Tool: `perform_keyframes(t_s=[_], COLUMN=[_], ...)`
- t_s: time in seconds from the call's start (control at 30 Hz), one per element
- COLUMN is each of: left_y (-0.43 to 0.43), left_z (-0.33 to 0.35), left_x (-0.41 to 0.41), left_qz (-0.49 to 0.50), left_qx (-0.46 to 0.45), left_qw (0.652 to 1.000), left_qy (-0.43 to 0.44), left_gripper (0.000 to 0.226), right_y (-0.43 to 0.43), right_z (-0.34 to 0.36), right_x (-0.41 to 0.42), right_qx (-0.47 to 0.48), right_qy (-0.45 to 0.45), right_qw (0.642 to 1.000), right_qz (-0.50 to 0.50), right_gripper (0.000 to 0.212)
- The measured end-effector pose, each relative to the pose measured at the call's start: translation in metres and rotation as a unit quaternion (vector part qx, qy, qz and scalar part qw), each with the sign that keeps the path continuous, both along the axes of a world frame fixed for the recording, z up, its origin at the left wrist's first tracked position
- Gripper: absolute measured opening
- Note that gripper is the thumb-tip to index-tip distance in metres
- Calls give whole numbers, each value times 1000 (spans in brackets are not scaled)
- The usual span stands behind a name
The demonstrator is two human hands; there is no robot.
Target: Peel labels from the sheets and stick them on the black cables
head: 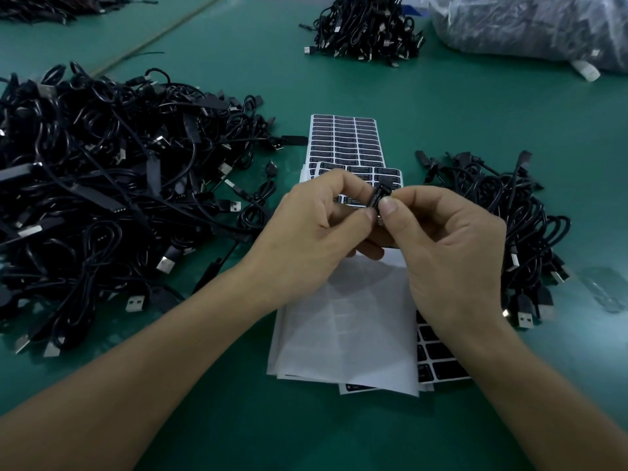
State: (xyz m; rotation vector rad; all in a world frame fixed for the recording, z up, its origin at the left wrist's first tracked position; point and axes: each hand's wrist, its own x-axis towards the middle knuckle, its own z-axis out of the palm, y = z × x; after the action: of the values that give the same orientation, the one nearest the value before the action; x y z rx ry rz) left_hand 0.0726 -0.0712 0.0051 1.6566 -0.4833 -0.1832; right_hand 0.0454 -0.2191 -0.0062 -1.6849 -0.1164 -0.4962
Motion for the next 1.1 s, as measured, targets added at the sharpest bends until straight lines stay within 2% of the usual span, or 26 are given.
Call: perform_keyframes(t_s=[0.27,0.4,0.63,0.8,0.93,1.03,1.1], left_y=[0,0,1,0,1,2,3], left_z=[1,1,-2,-9,-8,-1,2], left_x=[0,0,2,1,2,4,5], left_qz=[-1,-7,-6,21,77,114,137], left_qx=[-3,-5,-4,55,113,110,81], left_qw=[1000,1000,1000,995,968,950,948], left_qy=[5,8,-8,-83,-208,-268,-276], left_gripper=[10,13,12,5,19,14,8], right_y=[0,-4,-5,-3,-1,-1,0], right_z=[2,2,2,3,3,4,3], right_x=[-3,1,2,1,0,-1,-2], right_qx=[-20,16,-17,-27,-39,-51,-66], right_qy=[-26,-14,-13,-12,-19,-21,7], right_qw=[999,999,1000,1000,999,998,997], right_qz=[-24,-37,6,8,17,14,32], right_gripper=[16,29,7,14,18,18,15])
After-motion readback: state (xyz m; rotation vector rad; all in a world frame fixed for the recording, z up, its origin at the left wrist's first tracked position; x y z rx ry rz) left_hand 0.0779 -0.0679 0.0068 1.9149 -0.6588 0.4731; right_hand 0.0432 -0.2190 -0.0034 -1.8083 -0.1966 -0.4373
